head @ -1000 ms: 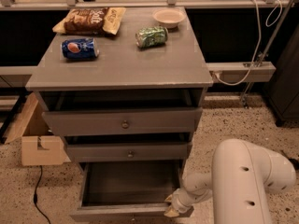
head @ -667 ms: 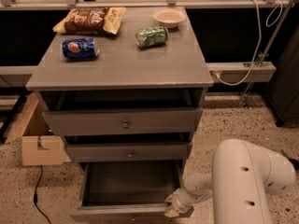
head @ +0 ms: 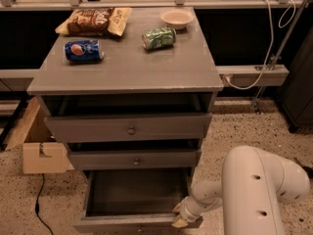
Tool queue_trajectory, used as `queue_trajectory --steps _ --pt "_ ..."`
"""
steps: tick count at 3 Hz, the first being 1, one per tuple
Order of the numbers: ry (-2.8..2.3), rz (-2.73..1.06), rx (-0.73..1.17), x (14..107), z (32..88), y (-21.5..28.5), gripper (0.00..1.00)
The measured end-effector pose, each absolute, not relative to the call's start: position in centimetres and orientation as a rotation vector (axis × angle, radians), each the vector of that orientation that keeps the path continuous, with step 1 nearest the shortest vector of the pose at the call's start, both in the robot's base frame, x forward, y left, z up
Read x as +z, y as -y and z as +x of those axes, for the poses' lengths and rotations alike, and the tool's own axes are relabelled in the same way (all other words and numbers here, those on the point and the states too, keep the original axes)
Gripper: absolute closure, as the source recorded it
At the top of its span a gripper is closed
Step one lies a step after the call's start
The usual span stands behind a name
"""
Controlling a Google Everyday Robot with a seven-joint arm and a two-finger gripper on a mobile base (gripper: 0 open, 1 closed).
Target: Open bottom drawer
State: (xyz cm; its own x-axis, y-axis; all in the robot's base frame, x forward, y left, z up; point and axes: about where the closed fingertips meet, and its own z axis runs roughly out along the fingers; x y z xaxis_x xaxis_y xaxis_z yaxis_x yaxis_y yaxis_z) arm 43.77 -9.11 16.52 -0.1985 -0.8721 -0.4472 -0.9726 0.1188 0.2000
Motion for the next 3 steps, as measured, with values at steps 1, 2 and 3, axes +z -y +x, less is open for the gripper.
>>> queue_trajectory --steps 1,2,3 --pt "-2.150 -1.829 0.681 17.0 43.4 9.3 0.11" --pt "-2.108 -1.782 0.637 19.6 42.9 10.6 0.00" --pt "-2.086 -1.692 0.557 23.4 41.5 13.3 0.00"
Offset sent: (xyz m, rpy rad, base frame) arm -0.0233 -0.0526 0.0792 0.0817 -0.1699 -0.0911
